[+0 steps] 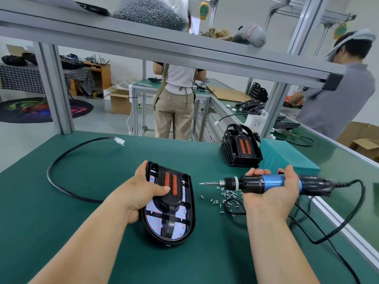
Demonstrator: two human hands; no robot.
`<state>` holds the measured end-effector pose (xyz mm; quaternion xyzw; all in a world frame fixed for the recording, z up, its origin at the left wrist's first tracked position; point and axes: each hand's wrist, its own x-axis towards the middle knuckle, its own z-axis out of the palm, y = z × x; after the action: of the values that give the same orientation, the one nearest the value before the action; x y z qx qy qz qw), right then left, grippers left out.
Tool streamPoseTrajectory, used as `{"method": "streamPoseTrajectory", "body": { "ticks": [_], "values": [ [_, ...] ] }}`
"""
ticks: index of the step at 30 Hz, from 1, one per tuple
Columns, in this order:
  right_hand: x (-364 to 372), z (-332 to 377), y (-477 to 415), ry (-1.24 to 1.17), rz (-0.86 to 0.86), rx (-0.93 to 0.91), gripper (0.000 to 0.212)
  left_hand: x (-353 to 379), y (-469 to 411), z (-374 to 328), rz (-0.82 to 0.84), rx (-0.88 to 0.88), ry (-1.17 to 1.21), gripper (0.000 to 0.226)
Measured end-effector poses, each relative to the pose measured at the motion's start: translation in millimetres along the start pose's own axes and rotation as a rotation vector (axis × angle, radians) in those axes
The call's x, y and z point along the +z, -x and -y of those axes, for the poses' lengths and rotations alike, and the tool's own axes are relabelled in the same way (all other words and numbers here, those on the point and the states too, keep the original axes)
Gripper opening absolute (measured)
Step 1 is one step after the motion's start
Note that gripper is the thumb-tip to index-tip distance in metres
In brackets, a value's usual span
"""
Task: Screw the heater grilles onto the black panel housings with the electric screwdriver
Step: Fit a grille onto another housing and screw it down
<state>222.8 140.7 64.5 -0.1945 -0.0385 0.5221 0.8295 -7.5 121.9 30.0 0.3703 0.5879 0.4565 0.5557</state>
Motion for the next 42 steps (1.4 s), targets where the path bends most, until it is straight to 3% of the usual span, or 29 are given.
{"method": "streamPoseTrajectory", "body": {
  "ticks": [4, 7, 11, 17, 26, 42],
  "values": [
    [13, -22, -2, 0.04, -0.013, 0.04, 0.024, -3, -4, 2, 0.01, -0.003, -0.002, 0.098],
    [33, -43, 2, 0.057, 0.066, 0.06, 0.02, -4, -6, 5, 0.018, -0.009, -0.008, 0.099],
    [48, -72, 5, 0.12, 0.148, 0.047, 0.03, -5, -6, 6, 0.022, -0.014, 0.008, 0.105],
    [53, -101, 10, 0.207, 0.242, -0.041, 0.014, -5, -9, 10, 0.025, 0.003, 0.026, 0.104],
    [59, -108, 13, 0.303, 0.373, -0.106, 0.021, -4, -9, 11, 0.006, 0.011, -0.009, 0.104],
    [60, -109, 15, 0.315, 0.392, -0.092, 0.025, -3, -8, 9, -0.011, -0.005, -0.047, 0.106]
  ]
}}
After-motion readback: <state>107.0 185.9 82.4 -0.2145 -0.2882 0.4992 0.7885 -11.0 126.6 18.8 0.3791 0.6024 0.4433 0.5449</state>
